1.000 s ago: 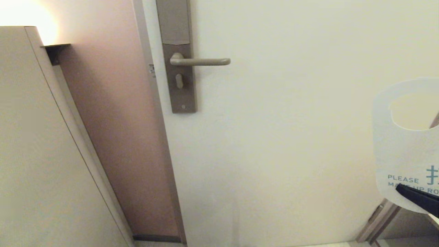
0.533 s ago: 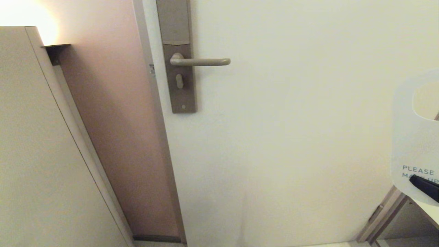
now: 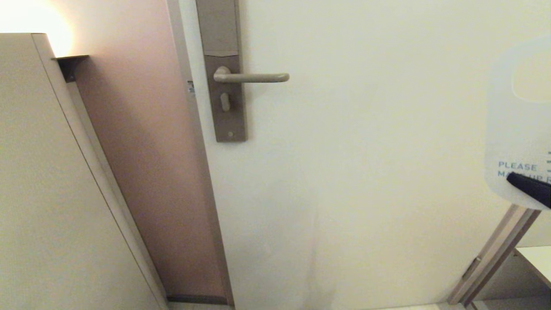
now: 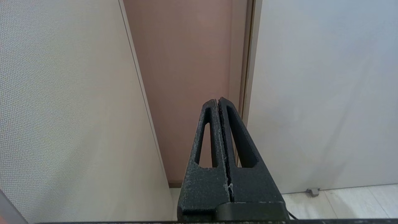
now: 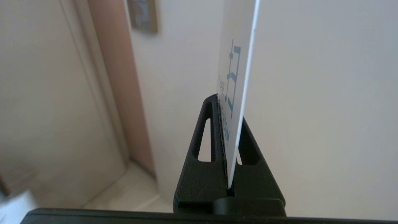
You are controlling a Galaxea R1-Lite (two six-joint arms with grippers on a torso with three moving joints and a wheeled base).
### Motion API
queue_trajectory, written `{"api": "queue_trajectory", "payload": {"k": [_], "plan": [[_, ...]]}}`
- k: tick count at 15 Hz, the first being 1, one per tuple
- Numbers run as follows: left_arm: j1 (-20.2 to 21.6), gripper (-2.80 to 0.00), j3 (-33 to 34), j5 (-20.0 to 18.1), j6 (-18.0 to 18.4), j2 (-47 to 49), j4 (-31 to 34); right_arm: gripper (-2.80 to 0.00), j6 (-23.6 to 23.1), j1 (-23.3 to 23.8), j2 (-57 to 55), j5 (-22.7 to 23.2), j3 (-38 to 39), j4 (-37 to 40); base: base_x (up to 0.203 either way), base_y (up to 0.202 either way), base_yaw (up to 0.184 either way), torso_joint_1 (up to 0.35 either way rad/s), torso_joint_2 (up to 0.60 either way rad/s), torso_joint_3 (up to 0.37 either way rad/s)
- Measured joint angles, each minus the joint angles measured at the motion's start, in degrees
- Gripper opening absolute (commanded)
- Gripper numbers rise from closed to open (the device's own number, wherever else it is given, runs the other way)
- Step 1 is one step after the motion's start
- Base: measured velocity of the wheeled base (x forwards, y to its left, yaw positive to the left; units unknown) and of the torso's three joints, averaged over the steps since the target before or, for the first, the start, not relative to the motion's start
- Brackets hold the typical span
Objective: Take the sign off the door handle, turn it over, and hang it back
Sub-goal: Hang the sign back with the other side facing out
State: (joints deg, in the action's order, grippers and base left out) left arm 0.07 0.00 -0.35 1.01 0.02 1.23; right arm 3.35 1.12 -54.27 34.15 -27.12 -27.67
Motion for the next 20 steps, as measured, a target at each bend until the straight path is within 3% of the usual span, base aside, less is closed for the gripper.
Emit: {"api": "queue_trajectory", "payload": {"k": [10, 20], "plan": [[0.0, -2.8, 0.0, 0.0, 0.1, 0.0, 0.0, -2.8, -1.0, -10.3, -24.8, 0.3, -10.2, -22.1, 0.0, 0.0, 0.0, 0.0, 0.0, 0.0], [0.0, -2.8, 0.0, 0.0, 0.0, 0.0, 0.0, -2.8, -1.3, -12.8, -38.5, -0.1, -18.2, -26.6, 0.0, 0.0, 0.0, 0.0, 0.0, 0.0]]}}
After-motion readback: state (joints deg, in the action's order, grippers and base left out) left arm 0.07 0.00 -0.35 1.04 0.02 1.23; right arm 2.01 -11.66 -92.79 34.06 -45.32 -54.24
